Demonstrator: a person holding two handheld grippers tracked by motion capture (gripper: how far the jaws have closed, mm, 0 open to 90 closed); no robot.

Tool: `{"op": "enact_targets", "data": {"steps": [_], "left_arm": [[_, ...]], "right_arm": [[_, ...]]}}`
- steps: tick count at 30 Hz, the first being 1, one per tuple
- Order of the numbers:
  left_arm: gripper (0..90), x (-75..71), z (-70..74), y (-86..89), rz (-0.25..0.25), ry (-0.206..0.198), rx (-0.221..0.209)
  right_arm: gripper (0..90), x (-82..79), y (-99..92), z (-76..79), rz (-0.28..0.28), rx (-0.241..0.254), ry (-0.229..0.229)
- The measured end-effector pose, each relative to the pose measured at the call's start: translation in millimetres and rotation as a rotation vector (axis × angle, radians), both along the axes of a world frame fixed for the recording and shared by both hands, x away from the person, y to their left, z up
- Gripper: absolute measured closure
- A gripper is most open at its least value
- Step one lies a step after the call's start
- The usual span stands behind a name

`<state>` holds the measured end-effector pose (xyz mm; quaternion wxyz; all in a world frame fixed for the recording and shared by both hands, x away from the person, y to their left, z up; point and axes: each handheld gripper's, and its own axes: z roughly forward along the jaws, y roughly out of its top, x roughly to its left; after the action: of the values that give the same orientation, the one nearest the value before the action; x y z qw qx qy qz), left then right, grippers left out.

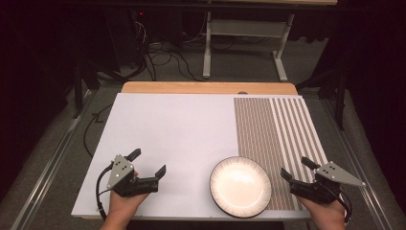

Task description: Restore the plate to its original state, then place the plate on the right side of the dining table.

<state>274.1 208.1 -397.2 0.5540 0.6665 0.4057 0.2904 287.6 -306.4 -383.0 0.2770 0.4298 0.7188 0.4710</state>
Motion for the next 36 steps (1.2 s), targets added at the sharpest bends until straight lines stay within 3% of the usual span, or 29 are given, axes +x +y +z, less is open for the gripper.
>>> {"op": "enact_targets", "data": {"steps": [3, 18, 22, 27, 28, 29, 31, 36], "left_arm": [[0.2, -0.3, 1.1, -0.5, -0.013, 0.005, 0.010], [0.2, 1.4, -0.1, 2.0, -0.018, 0.038, 0.019], [0.2, -1.2, 2.2, -1.5, -0.035, 0.024, 0.035], [0.2, -1.3, 4.0, -3.2, -0.041, 0.009, 0.033], [0.2, -1.4, 3.8, -3.0, -0.043, 0.013, 0.032], [0.2, -1.6, 4.1, -2.8, -0.040, 0.011, 0.024], [0.2, -1.6, 4.5, -2.1, -0.035, 0.011, 0.022], [0.2, -0.5, 3.9, -0.1, -0.029, 0.022, 0.014]], "right_arm": [[6.1, 2.6, -3.6, -1.0, 0.006, 0.031, 0.015], [8.5, 2.9, -2.4, 1.6, 0.024, 0.026, -0.006], [23.5, -0.5, -2.3, 2.8, 0.030, 0.023, -0.009], [52.6, -3.9, -2.8, 7.4, 0.079, 0.029, -0.005], [52.6, -3.9, -2.8, 7.4, 0.079, 0.029, -0.005], [62.6, -5.0, -2.7, 8.7, 0.085, 0.038, 0.001], [65.1, -5.2, -2.8, 8.9, 0.095, 0.043, 0.008], [84.1, -7.7, 1.0, 7.0, 0.163, 0.001, 0.038]]}}
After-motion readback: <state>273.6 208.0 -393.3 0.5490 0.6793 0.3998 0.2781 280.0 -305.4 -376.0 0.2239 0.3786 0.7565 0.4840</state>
